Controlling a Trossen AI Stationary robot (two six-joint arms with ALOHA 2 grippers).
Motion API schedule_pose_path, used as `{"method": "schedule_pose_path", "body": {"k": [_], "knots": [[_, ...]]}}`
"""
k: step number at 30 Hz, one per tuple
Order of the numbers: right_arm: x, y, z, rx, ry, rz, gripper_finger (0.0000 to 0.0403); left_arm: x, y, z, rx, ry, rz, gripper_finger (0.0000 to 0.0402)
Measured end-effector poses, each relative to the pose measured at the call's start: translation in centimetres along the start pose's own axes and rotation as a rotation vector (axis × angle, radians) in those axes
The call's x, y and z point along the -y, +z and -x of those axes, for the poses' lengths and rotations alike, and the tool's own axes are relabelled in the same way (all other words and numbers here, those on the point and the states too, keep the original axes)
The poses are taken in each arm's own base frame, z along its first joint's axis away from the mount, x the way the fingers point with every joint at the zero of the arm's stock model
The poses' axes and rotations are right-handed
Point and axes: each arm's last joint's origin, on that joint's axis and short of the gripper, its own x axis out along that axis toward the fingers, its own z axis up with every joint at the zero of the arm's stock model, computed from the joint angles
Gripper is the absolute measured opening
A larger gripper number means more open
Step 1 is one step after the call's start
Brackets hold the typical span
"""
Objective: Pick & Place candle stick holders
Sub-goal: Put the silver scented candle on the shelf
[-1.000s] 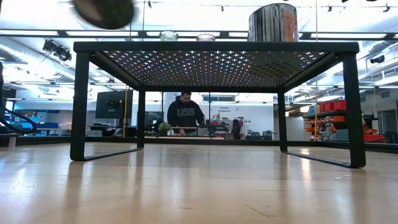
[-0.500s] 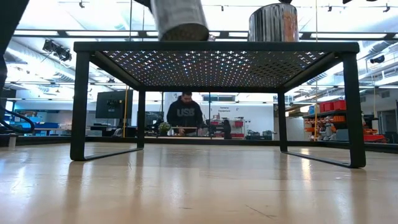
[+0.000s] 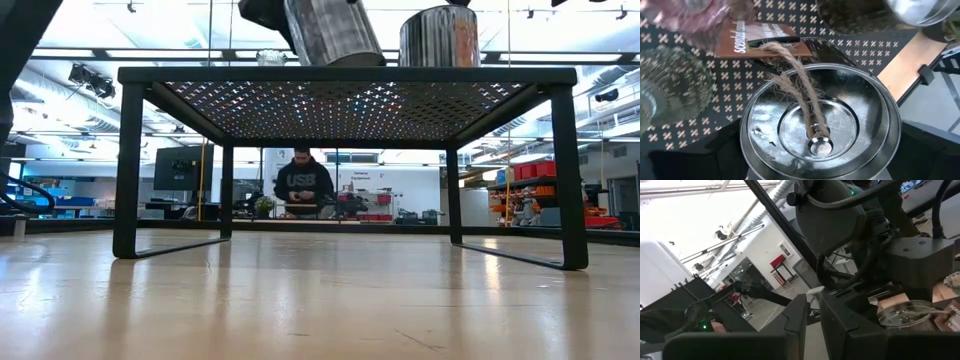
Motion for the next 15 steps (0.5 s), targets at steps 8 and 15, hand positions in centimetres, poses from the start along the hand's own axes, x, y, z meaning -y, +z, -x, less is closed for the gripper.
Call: {"method": "schedule_pose_path", "body": {"k": [8, 15], "knots": [[0.01, 0.00, 0.00, 0.000, -0.001, 0.004, 0.0052, 0.00, -0.12, -0.01, -0.008, 0.003, -0.055, 0.0357], [0.00, 0.00, 0.00, 0.000, -0.001, 0.006, 0.0052, 0.15, 0.05, -0.01, 0.011, -0.011, -0.056, 0.0373]]}}
